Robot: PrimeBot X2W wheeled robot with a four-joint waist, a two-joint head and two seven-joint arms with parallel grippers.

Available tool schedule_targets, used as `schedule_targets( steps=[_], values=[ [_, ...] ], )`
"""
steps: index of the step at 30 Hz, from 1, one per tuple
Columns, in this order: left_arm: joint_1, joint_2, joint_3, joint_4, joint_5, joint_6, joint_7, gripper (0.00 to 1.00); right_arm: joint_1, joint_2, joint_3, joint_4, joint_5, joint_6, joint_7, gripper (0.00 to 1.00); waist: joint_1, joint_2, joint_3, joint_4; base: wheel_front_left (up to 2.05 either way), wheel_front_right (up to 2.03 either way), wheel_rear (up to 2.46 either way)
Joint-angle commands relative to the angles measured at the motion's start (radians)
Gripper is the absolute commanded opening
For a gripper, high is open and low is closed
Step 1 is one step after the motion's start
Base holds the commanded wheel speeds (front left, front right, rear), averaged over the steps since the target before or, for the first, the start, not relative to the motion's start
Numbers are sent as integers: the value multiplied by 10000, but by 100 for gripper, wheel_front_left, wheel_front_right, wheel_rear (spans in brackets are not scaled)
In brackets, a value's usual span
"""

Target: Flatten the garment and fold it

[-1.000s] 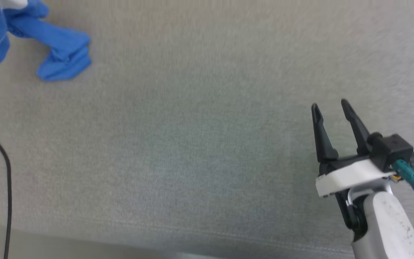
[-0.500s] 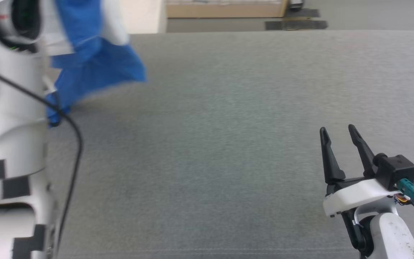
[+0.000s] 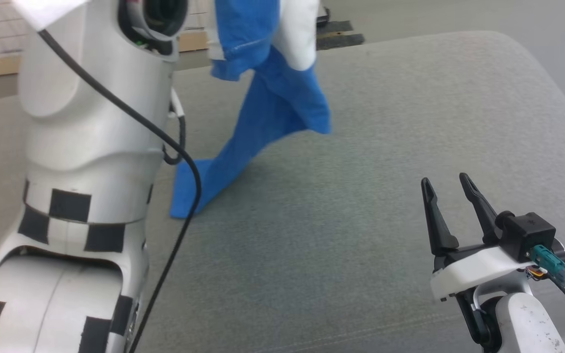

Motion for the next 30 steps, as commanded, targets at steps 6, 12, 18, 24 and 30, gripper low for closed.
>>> schedule_targets(
  steps=[6, 12, 18, 24, 30],
  values=[
    [1680, -76, -1089, 1125, -644, 283, -47, 0, 113, -5, -7, -46, 182, -17, -18, 100, 1, -1, 376, -428, 0, 0, 0],
    [3498, -81, -2527, 2842, -660, 520, 832, 0, -84, -5, -12, -41, 239, -17, -40, 100, 1, -1, 740, -414, 0, 0, 0],
    [4613, -82, -3570, 4100, -1152, 578, 2128, 0, -319, -5, 95, 30, 312, -17, -100, 100, 1, -1, 929, -401, 0, 0, 0],
    [4932, -82, -3933, 4359, -1590, 576, 2723, 100, -299, -5, 84, 174, 297, -17, -135, 100, 1, -1, 842, -226, 0, 0, 0],
    [5006, 227, -3505, 3291, -1305, 434, 315, 100, -222, -5, -52, 102, 118, -17, -40, 100, 1, -1, 581, 124, 0, 0, 0]
  ],
)
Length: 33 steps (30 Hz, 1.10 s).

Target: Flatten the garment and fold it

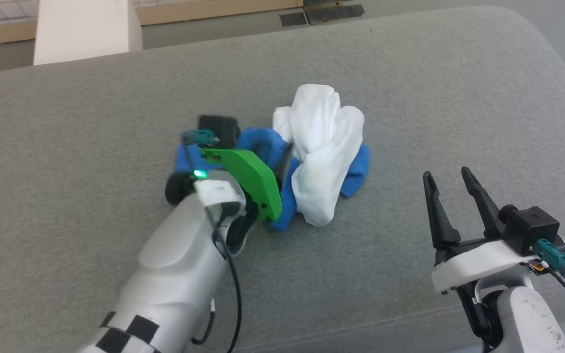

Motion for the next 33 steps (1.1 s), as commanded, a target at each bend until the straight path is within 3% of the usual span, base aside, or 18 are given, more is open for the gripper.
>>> schedule_targets(
  steps=[1, 6, 11, 14, 21, 33],
  values=[
    [224, 224, 205, -378, 253, 0, -878, 100, 19, 1, -55, -72, -107, -17, 34, 100, 0, 0, -207, 228, 0, 0, 0],
    [1003, 848, 817, -1429, 560, 241, -2993, 100, 161, 1, -189, -282, -254, -17, 204, 100, 0, 0, -486, 543, 0, 0, 0],
    [2211, 1625, 1632, -2637, 1233, 738, -3442, 100, 308, 1, -349, -532, -384, -17, 375, 100, 0, 0, -641, 870, 0, 0, 0],
    [3057, 1817, 2328, -3677, 1848, 972, -3454, 100, 372, 1, -463, -657, -417, -17, 442, 100, 0, 0, -687, 1039, 0, 0, 0],
    [5036, 1681, 3678, -5205, 3080, 991, -3458, 100, 606, 1, -532, -861, -532, -17, 645, 100, 0, 0, -794, 1377, 0, 0, 0],
    [6130, 872, 4847, -5721, 4002, 523, -3459, 100, 604, 1, -57, -954, -649, -17, 930, 100, 0, 0, -846, 1771, 0, 0, 0]
  ],
)
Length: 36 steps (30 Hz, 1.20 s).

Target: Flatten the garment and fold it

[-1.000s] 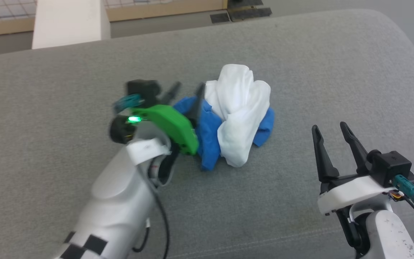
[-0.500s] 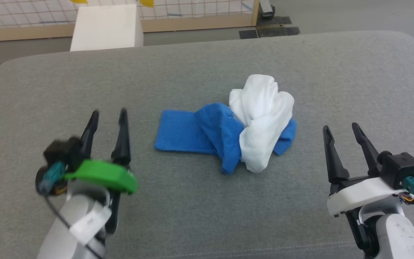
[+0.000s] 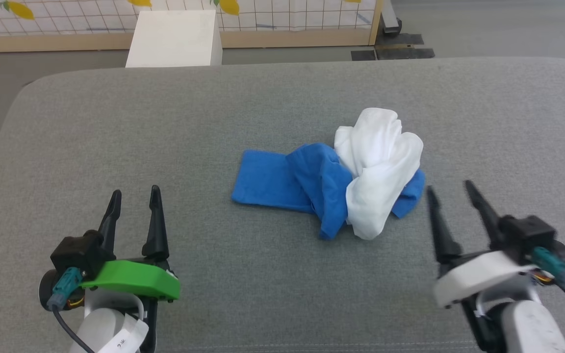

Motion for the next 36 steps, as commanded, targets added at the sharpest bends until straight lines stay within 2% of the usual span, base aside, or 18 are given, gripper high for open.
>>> schedule_targets(
  steps=[1, 5, 10, 17, 21, 22, 23, 24, 32, 36],
  values=[
    [138, -90, 118, -44, 151, -80, -35, 100, -207, 3, 284, -53, -102, -15, 87, 100, 0, 0, 39, 30, 0, 0, 0],
    [104, -324, 301, -123, 363, -232, -35, 100, -1010, 3, 1638, 331, -81, -15, 799, 100, 0, 0, 232, 154, 0, 0, 0],
    [-120, -589, 441, -110, 558, -460, -35, 100, -2257, 3, 3055, 1589, 16, -15, 2509, 100, 0, 0, 582, 469, 0, 0, 0],
    [-387, -861, 479, -41, 761, -748, -35, 100, -3291, 3, 2980, 3147, -632, -15, 5092, 100, 0, 0, 948, 1016, 0, 0, 0],
    [-447, -963, 427, 15, 868, -852, -35, 100, -3529, 3, 2915, 3464, -848, -15, 5862, 100, 0, 0, 1051, 1232, 0, 0, 0],
    [-450, -982, 413, 28, 879, -868, -35, 100, -3559, 3, 2885, 3493, -871, -15, 5943, 78, 0, 0, 1066, 1260, 0, 0, 0],
    [-453, -1003, 399, 46, 889, -886, -35, 100, -3585, 3, 2873, 3529, -898, -15, 6038, 30, 0, 0, 1076, 1286, 0, 0, 0],
    [-455, -1017, 394, 61, 891, -898, -35, 100, -3598, 3, 2871, 3541, -904, -15, 6082, 0, 0, 0, 1075, 1300, 0, 0, 0],
    [-305, -1075, 665, 112, 950, -889, -36, 100, -3834, 3, 2792, 2593, -13, -15, 5309, 0, 0, 0, 773, 986, 0, 0, 0],
    [-150, -1084, 840, 53, 1001, -876, -36, 100, -4009, 3, 1712, 1466, 185, -15, 4773, 0, 0, 0, 558, 728, 0, 0, 0]
  ],
)
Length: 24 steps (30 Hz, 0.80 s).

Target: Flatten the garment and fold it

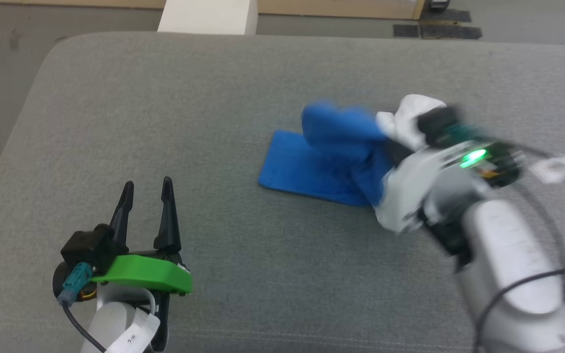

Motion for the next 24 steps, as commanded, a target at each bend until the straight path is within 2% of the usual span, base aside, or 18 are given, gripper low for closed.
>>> schedule_targets(
  steps=[1, 7, 10, 13, 18, 22, 23, 24],
  values=[
    [119, -38, 41, -59, 96, 0, -36, 100, -108, -26, -615, -438, 3, -19, -185, 0, 0, 0, -238, -247, 0, 0, 0],
    [265, -46, 91, -154, 131, -52, -36, 100, 680, -26, -4108, -1715, -339, -19, -120, 0, 0, 0, -432, -471, 0, 0, 0],
    [272, -49, 65, -180, 154, -92, -36, 100, 1226, -26, -5872, -1685, -605, -19, 70, 0, 0, 0, -435, -527, 0, 0, 0],
    [273, -51, 31, -206, 180, -119, -36, 100, 1722, -26, -7541, -1140, -891, -19, 238, 0, 0, 0, -383, -572, 0, 0, 0],
    [278, -53, 5, -196, 192, -152, -36, 100, 2279, -26, -9173, 339, -1212, -19, 497, 0, 0, 0, -290, -602, 0, 0, 0],
    [299, -54, 12, -166, 198, -172, -36, 100, 2381, -26, -9499, 1226, -1121, -19, 287, 0, 0, 0, -277, -621, 0, 0, 0],
    [309, -54, 19, -162, 199, -178, -36, 100, 2368, -26, -9464, 1281, -1066, -19, 79, 36, 0, 0, -284, -624, 0, 0, 0],
    [320, -54, 26, -153, 202, -185, -36, 100, 2355, -26, -9421, 1335, -981, -19, -181, 100, 0, 0, -294, -626, 0, 0, 0]
  ],
)
